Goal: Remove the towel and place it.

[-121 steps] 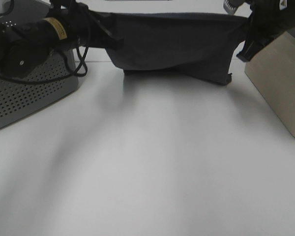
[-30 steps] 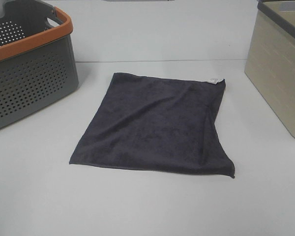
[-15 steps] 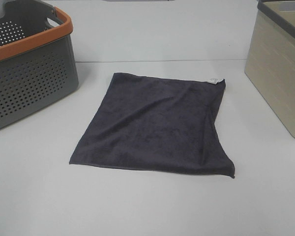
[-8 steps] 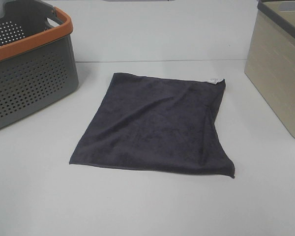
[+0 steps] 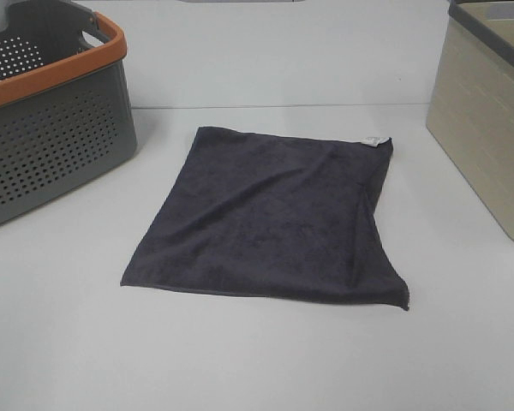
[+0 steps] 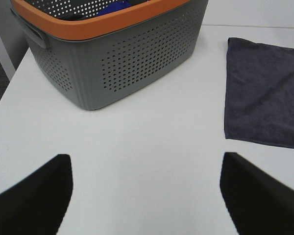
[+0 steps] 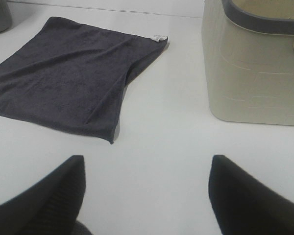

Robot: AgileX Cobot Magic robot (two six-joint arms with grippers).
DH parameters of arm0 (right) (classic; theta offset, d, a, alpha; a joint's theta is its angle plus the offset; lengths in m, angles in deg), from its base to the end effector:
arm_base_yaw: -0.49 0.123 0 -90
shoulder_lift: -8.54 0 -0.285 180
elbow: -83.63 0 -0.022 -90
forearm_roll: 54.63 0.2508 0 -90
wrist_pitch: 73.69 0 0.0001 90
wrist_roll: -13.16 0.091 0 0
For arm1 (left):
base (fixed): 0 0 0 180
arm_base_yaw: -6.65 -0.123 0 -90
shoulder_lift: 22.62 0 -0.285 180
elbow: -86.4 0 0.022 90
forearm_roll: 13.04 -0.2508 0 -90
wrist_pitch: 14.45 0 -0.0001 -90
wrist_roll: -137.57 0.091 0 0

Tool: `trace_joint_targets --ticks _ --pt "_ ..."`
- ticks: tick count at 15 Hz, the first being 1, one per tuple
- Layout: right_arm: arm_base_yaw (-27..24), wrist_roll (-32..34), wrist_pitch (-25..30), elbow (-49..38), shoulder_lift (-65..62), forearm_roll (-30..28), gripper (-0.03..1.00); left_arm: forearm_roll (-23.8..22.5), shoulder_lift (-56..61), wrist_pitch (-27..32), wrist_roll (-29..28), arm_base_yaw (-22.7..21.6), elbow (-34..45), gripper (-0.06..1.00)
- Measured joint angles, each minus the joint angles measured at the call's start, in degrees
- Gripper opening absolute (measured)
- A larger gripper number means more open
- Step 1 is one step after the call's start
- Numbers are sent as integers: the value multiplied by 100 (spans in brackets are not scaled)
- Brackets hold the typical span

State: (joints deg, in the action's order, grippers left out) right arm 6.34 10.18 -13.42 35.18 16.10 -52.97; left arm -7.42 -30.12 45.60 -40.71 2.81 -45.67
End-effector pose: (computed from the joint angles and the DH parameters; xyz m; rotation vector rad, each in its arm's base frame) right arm -0.0055 0.0017 0.2786 -0.1575 2.0236 0.0662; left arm -0.0061 -0.0082 0.2817 -0.0325 2.0119 -0.0550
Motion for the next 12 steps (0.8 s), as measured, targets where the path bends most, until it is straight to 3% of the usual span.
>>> trace_joint_targets --ticks 12 --pt "0 0 0 0 0 0 70 0 0 0 0 0 0 77"
